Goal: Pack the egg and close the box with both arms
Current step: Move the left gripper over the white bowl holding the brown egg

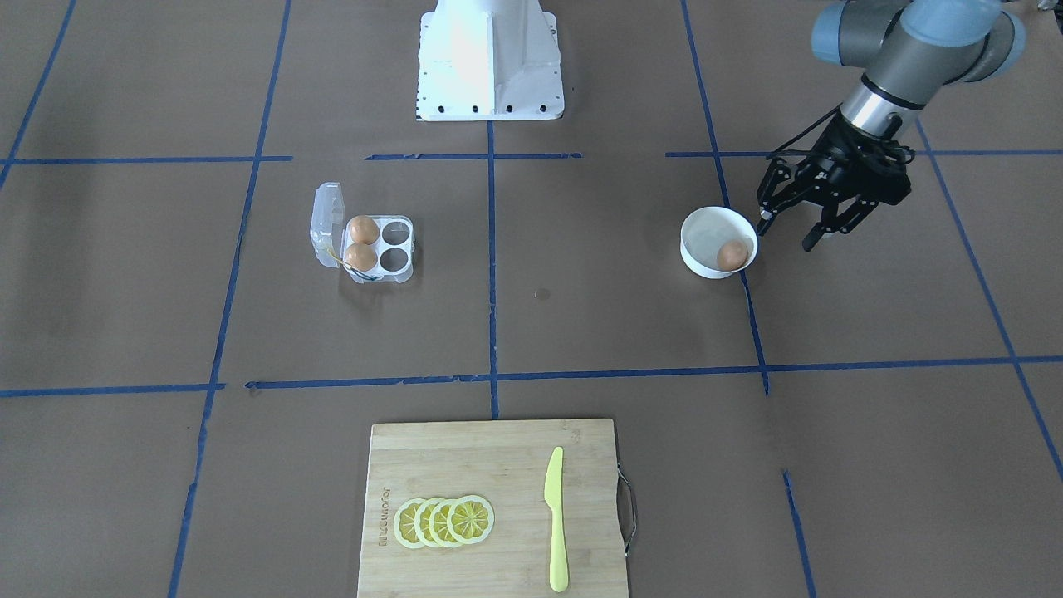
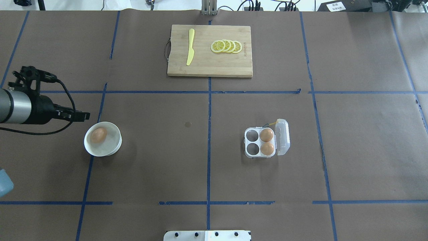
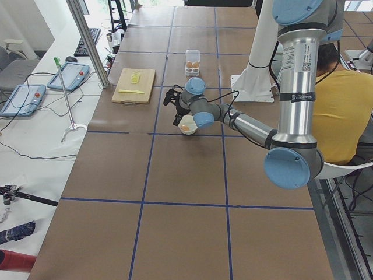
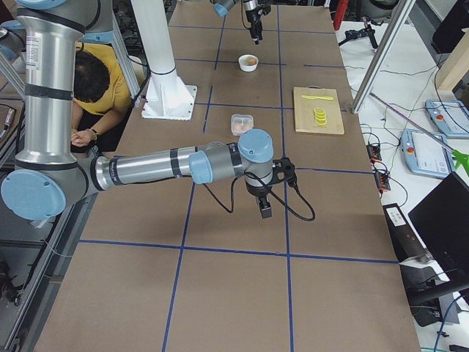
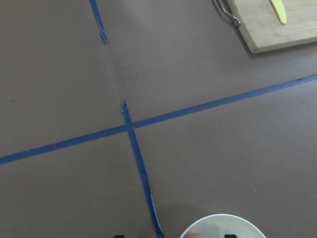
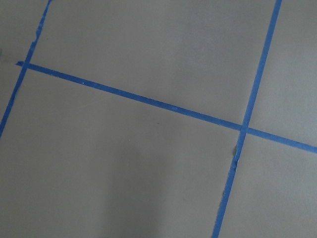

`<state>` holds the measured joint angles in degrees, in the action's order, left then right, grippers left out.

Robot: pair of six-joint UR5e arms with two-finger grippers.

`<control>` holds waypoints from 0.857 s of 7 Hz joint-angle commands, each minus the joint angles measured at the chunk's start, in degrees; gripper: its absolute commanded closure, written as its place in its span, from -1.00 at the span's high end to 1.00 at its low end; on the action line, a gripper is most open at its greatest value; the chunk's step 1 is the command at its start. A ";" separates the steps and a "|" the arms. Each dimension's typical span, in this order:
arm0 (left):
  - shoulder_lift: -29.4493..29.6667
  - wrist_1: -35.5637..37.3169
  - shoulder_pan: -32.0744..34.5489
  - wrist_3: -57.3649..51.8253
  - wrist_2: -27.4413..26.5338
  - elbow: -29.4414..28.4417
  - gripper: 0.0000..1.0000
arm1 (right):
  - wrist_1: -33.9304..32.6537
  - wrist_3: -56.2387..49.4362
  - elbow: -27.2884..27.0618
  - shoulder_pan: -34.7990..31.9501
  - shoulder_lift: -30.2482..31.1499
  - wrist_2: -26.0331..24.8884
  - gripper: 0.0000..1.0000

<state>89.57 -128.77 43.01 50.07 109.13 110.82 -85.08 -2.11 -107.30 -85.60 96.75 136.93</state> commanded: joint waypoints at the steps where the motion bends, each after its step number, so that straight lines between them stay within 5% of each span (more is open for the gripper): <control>1: 2.97 0.10 -4.60 2.31 -2.87 -3.40 0.45 | 0.00 0.00 0.08 0.00 0.11 0.00 1.00; 6: 2.81 -0.07 -8.29 2.23 -2.96 -4.03 0.35 | -0.08 0.00 0.16 -0.09 0.46 0.00 1.00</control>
<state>92.46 -128.84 35.53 52.29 106.20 106.93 -85.12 -2.11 -107.17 -85.67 97.13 136.93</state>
